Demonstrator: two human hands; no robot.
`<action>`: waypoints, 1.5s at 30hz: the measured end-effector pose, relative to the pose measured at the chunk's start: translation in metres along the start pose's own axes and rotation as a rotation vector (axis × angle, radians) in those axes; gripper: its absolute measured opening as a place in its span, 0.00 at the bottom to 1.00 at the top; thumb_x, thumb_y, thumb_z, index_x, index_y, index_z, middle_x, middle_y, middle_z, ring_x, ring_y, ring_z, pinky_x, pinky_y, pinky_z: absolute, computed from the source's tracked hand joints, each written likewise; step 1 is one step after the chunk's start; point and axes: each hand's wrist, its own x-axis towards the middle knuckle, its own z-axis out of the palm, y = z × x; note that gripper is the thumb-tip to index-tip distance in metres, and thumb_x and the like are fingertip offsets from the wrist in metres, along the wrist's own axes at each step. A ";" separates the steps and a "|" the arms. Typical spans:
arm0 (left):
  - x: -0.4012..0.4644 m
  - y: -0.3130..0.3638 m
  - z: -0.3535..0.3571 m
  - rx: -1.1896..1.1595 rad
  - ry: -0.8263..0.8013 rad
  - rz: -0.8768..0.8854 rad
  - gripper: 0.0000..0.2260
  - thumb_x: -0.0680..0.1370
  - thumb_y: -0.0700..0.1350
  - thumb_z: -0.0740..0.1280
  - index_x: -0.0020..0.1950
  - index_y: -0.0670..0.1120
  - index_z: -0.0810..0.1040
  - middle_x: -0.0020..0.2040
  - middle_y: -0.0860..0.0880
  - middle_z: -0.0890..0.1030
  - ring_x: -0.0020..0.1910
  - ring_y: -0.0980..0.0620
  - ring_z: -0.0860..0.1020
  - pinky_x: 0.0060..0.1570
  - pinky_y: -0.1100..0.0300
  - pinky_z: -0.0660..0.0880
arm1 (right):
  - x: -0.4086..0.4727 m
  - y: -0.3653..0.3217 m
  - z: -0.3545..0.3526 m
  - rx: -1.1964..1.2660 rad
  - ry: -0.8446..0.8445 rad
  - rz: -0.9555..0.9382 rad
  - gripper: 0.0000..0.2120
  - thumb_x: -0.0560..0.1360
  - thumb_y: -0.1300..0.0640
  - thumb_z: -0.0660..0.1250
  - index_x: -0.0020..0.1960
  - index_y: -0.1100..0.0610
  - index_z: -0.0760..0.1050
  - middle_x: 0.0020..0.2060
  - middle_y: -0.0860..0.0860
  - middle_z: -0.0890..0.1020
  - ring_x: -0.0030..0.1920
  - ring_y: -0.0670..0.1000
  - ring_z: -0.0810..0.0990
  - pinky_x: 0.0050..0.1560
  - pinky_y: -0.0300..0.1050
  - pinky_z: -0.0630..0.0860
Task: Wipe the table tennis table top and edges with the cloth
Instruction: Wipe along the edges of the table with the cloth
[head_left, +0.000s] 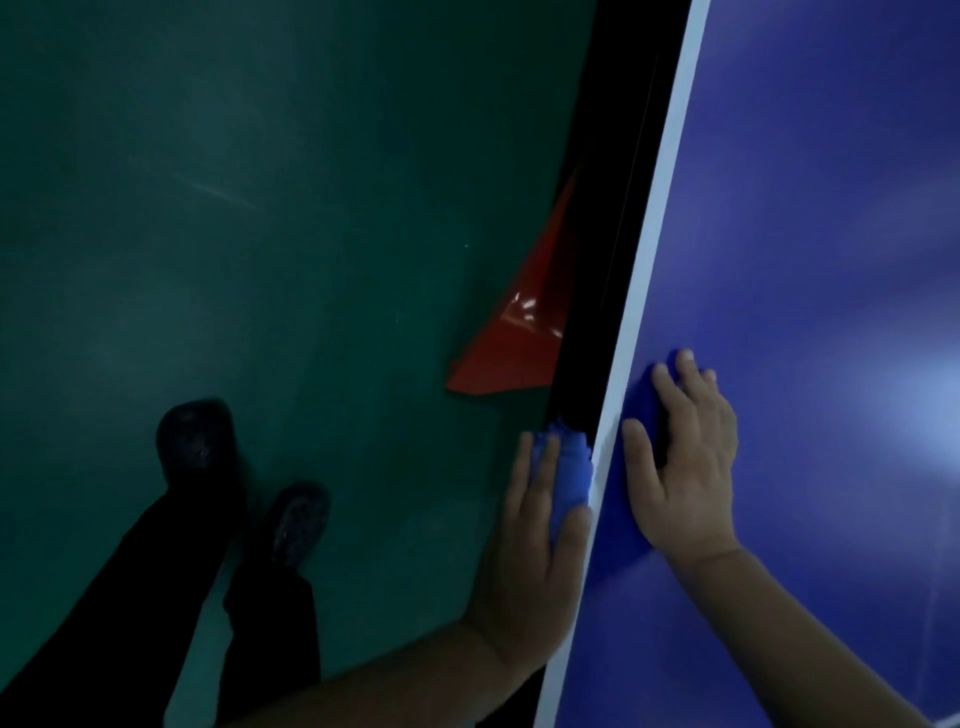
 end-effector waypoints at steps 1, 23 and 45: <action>0.003 0.002 0.000 0.012 -0.006 -0.013 0.26 0.79 0.71 0.46 0.75 0.69 0.44 0.81 0.63 0.44 0.77 0.70 0.44 0.78 0.63 0.51 | 0.005 0.000 -0.003 0.006 0.030 -0.011 0.24 0.82 0.46 0.58 0.72 0.58 0.71 0.75 0.55 0.68 0.76 0.58 0.63 0.73 0.63 0.62; 0.199 0.076 -0.016 0.085 0.097 0.106 0.27 0.83 0.59 0.52 0.81 0.63 0.50 0.83 0.52 0.50 0.79 0.61 0.50 0.69 0.71 0.50 | 0.174 0.016 -0.001 -0.071 0.042 0.115 0.28 0.83 0.41 0.49 0.81 0.49 0.58 0.81 0.50 0.56 0.81 0.55 0.50 0.80 0.55 0.47; 0.315 0.119 -0.031 -0.021 0.113 0.077 0.23 0.86 0.53 0.50 0.82 0.51 0.58 0.82 0.53 0.59 0.80 0.54 0.53 0.76 0.66 0.48 | 0.174 0.016 -0.002 -0.055 0.026 0.116 0.28 0.83 0.41 0.49 0.81 0.50 0.57 0.81 0.50 0.55 0.81 0.55 0.49 0.80 0.60 0.49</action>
